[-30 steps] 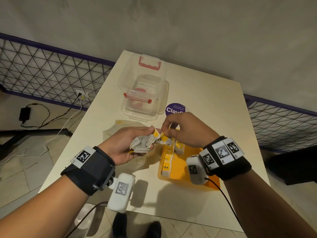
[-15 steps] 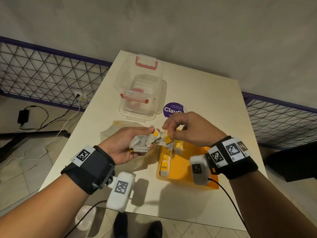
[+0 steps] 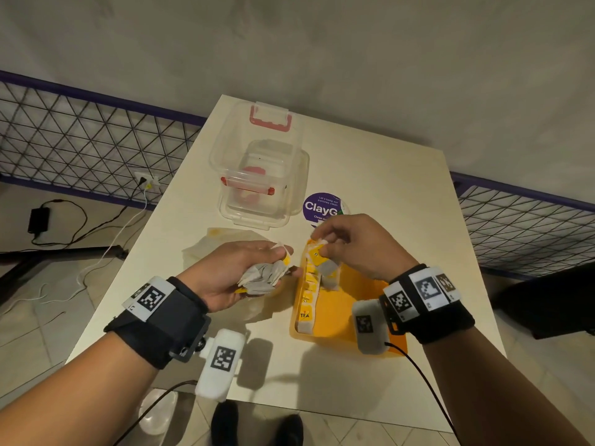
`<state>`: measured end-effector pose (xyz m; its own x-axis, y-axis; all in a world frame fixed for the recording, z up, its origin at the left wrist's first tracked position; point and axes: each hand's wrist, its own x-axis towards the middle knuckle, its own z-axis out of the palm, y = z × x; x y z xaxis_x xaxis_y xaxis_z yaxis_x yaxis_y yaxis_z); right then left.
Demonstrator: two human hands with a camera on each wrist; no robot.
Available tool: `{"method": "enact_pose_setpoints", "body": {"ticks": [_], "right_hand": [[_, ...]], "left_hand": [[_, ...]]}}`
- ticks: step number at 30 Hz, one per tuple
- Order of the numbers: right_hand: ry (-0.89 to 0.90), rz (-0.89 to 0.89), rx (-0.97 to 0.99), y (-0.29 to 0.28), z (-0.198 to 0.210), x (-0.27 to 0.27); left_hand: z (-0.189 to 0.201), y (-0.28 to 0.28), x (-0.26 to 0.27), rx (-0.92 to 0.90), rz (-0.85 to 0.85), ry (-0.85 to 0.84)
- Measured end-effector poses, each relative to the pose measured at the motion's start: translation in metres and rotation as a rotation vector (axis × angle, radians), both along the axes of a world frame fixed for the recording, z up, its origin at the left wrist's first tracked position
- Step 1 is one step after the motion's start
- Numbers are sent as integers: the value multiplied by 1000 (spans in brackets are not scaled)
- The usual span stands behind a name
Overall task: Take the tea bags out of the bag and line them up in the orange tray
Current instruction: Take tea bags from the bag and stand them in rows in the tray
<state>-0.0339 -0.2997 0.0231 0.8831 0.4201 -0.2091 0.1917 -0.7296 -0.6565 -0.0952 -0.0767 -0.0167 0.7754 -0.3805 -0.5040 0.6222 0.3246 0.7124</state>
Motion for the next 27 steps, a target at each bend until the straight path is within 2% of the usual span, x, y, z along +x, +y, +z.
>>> {"method": "enact_pose_setpoints", "body": {"ticks": [5, 14, 23, 27], "right_hand": [[109, -224, -45, -33, -36, -1], [371, -403, 6, -35, -81, -5], [315, -497, -75, -26, -87, 1], [350, -507, -95, -21, -86, 2]], "left_hand": [[-17, -3, -3, 138, 45, -24], [-41, -6, -4, 235, 56, 36], [-44, -1, -10, 251, 53, 59], [-43, 0, -11, 251, 52, 53]]}}
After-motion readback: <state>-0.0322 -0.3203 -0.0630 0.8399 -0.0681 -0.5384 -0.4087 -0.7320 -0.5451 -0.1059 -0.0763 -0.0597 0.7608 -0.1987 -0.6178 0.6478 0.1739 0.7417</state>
